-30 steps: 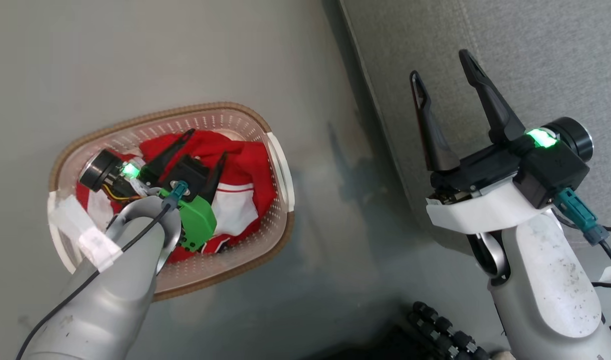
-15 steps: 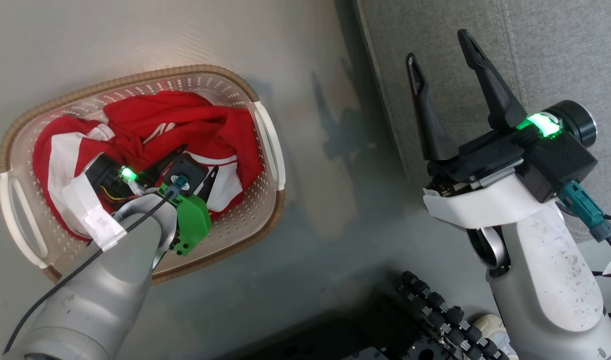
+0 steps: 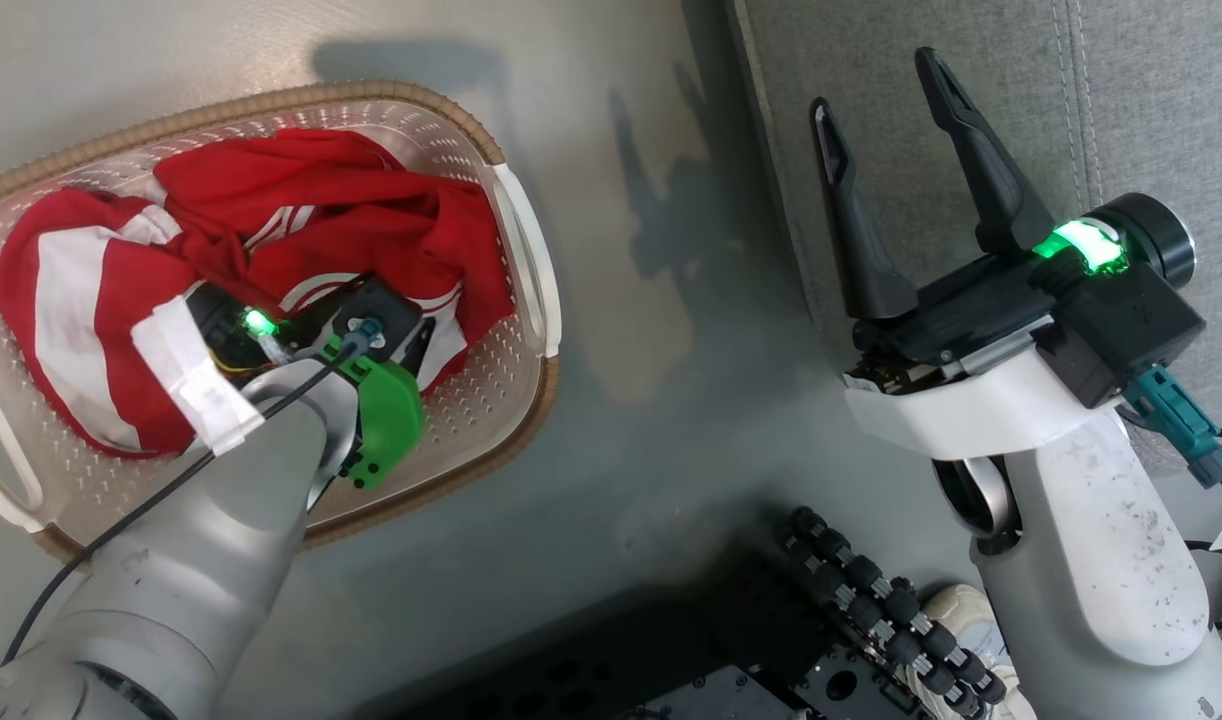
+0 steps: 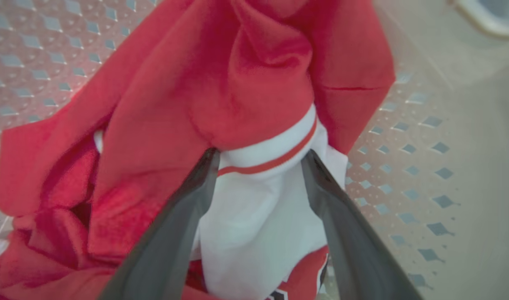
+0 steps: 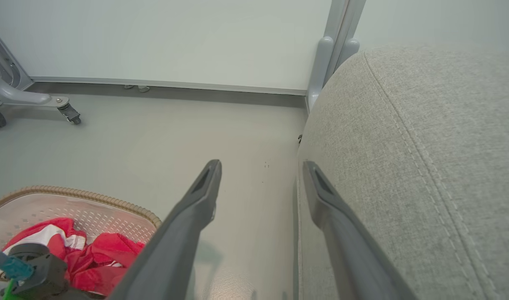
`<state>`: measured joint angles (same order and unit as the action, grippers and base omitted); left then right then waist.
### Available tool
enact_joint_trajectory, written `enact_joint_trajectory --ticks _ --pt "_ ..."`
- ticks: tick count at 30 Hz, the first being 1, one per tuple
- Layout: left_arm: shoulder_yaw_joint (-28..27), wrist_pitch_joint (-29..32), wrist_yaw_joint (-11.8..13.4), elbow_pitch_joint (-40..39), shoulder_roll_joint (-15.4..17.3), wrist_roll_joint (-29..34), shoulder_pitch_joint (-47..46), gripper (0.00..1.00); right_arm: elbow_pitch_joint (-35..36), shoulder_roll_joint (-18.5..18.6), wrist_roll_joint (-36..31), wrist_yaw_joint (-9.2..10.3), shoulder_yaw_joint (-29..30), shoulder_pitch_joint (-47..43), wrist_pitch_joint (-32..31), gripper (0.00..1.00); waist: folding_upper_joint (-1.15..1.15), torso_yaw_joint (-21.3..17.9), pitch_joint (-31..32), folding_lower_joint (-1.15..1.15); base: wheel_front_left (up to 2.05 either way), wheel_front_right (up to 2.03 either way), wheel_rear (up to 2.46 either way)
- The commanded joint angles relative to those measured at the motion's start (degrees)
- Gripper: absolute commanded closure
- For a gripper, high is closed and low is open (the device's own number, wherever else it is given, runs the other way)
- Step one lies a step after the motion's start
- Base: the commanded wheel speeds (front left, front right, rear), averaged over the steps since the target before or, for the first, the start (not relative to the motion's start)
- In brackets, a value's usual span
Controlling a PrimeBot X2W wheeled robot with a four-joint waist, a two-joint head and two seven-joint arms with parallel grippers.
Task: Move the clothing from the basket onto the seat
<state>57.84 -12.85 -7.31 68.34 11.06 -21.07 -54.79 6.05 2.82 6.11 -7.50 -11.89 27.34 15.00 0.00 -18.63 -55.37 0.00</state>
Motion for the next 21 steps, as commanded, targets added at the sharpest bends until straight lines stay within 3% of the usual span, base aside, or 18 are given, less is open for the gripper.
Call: enact_joint_trajectory --ticks 1,6,8,21 --pt "1.3 0.3 -0.2 -0.5 0.2 -0.6 -1.5 0.0 0.4 0.1 0.2 0.02 -0.1 -0.6 0.3 0.0 0.0 0.1 -0.3 0.0 0.0 0.0 0.0" --pt "6.6 1.2 -0.2 -1.4 0.7 -4.7 -2.8 0.0 0.6 0.1 0.0 0.02 -0.1 -0.4 0.3 0.0 0.0 0.7 -0.8 0.0 0.0 0.0 0.0" --pt "8.2 1.2 -0.2 -1.5 0.6 -6.1 -3.4 1.0 0.8 0.1 0.0 0.02 -0.1 -0.3 0.3 0.0 0.0 0.8 -0.8 0.0 0.0 0.0 0.0" --pt "13.8 -1.5 -0.2 -1.5 -0.5 -11.3 -5.3 1.0 0.0 0.1 -0.7 0.02 0.4 -0.1 0.3 0.0 0.0 2.3 0.9 0.0 0.0 0.0 0.0"
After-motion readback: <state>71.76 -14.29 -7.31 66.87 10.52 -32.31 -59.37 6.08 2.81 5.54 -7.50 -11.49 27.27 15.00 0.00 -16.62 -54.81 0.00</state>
